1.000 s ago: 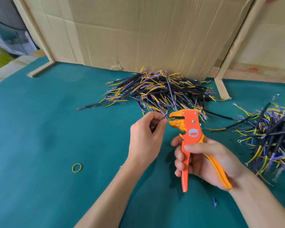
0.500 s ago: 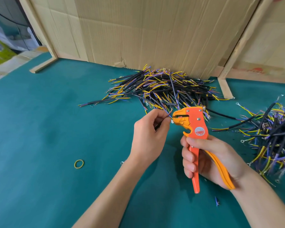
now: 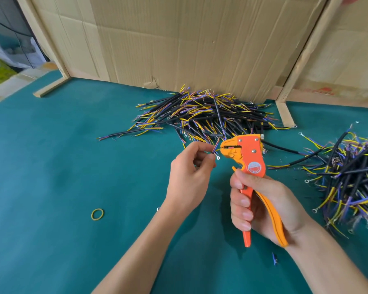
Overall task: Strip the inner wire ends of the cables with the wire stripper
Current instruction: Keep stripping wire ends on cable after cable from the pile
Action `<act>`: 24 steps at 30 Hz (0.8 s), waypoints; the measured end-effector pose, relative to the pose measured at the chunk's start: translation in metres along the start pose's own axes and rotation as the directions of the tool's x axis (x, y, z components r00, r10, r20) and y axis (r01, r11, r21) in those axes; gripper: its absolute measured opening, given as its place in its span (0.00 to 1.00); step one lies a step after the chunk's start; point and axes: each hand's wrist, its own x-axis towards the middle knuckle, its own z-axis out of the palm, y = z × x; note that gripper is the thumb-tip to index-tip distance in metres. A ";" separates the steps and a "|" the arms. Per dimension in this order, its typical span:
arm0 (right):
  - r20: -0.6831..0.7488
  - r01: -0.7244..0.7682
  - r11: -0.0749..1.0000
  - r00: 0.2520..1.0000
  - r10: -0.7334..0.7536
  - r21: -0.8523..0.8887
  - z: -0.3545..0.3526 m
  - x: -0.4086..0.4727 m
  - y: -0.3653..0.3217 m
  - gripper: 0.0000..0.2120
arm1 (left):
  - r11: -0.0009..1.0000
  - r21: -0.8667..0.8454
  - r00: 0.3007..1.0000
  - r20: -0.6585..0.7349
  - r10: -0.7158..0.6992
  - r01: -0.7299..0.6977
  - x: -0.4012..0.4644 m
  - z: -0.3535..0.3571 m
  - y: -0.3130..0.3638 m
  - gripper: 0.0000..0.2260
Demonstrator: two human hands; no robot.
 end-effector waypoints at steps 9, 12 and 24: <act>0.063 -0.008 0.995 0.998 0.002 0.101 -0.003 0.000 0.000 0.22 | 0.998 0.065 0.994 -0.101 0.032 -0.026 0.003 -0.002 -0.003 0.07; -0.020 0.015 0.993 1.000 -0.013 0.121 -0.008 0.001 -0.004 0.30 | 0.999 0.034 0.983 -0.182 -0.005 0.011 0.007 -0.007 -0.005 0.08; -0.020 -0.057 0.993 0.998 0.060 0.099 -0.009 0.001 -0.004 0.18 | 0.998 0.058 0.979 -0.201 0.025 -0.014 0.006 -0.007 -0.005 0.08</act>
